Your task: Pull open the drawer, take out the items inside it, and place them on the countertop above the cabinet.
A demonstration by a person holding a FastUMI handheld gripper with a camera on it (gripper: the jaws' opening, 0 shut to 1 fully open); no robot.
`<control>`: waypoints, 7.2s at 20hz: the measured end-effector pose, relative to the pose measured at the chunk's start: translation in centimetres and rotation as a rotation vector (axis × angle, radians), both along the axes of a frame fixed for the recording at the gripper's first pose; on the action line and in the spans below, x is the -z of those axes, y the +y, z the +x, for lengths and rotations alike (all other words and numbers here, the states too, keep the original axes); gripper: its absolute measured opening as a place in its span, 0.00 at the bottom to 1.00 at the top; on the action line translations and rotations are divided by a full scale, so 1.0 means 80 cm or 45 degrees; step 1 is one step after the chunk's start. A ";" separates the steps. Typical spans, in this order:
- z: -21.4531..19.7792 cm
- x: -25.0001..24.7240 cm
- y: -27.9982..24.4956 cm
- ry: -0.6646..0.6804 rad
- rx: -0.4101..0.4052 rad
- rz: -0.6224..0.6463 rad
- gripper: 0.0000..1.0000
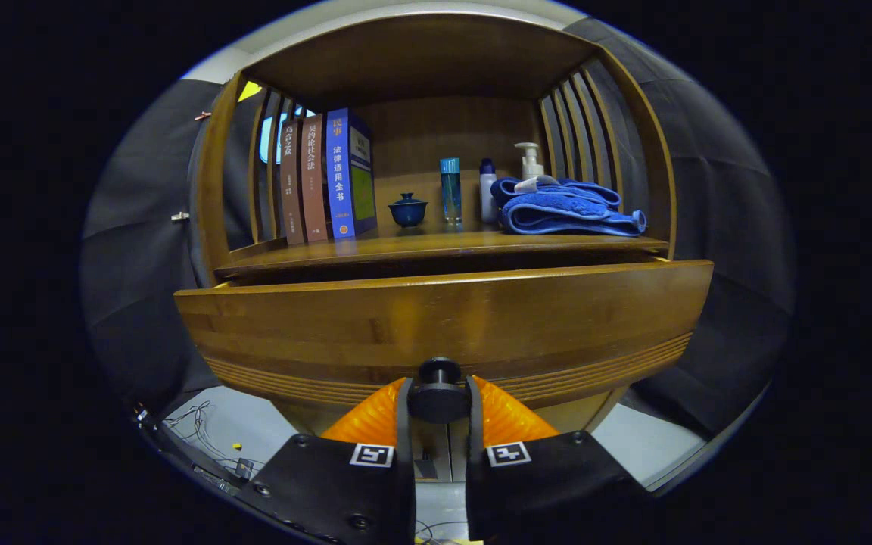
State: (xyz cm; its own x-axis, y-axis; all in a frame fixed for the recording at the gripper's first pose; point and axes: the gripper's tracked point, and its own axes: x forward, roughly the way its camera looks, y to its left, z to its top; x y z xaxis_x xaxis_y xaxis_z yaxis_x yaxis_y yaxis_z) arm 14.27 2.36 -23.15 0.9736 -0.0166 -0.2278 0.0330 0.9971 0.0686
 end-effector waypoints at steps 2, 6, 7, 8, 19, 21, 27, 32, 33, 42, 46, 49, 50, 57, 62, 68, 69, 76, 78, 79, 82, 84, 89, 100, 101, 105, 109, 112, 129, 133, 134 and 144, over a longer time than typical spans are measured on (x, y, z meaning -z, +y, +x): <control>-0.023 0.000 0.000 0.004 0.002 0.007 0.30; -0.063 0.002 0.002 0.006 -0.003 0.001 0.30; -0.072 0.002 0.003 0.009 -0.005 -0.009 0.30; -0.080 0.003 0.002 0.010 -0.006 -0.020 0.30; -0.118 0.015 0.004 0.039 0.003 -0.010 0.30; -0.119 0.015 0.004 0.044 0.005 -0.003 0.31; -0.126 -0.024 -0.008 -0.022 0.038 0.051 0.86; -0.151 -0.067 -0.032 0.001 0.073 0.092 1.00; -0.151 -0.076 -0.036 0.002 0.088 0.119 1.00; -0.128 -0.168 -0.029 0.099 0.042 -0.136 1.00; -0.074 -0.188 -0.010 0.169 0.032 -0.175 1.00; -0.035 -0.187 0.001 0.260 0.040 -0.135 1.00; -0.023 -0.181 -0.002 0.307 0.054 -0.117 1.00; 0.035 -0.082 -0.029 0.763 0.138 -0.048 1.00; 0.052 -0.007 -0.034 1.011 0.105 -0.047 1.00; 0.054 0.042 -0.029 1.208 0.086 0.047 0.85; 0.055 0.048 -0.028 1.234 0.076 0.050 0.80; 0.050 0.050 -0.029 1.253 0.050 0.052 0.40; 0.047 0.049 -0.032 1.229 0.061 0.082 0.40; 0.047 0.045 -0.032 1.212 0.064 0.084 0.40; 0.043 0.023 -0.034 1.160 0.067 0.082 0.40; 0.036 0.013 -0.036 1.118 0.068 0.076 0.40; 0.014 -0.032 -0.034 1.003 0.082 0.060 0.40; 0.087 -0.136 -0.006 0.825 0.012 0.017 0.39; 0.103 -0.142 -0.005 0.818 0.010 0.014 0.39; 0.151 -0.140 -0.001 0.833 -0.008 0.006 0.39; 0.198 -0.137 -0.009 0.848 0.008 -0.040 0.39; 0.233 -0.134 -0.012 0.854 0.002 -0.058 0.39; 0.266 -0.114 -0.016 0.895 -0.035 -0.059 0.69; 0.245 -0.123 -0.002 0.836 -0.080 -0.027 0.94; 0.239 -0.128 -0.001 0.804 -0.086 -0.029 1.00; 0.130 -0.221 0.016 0.260 -0.059 -0.052 1.00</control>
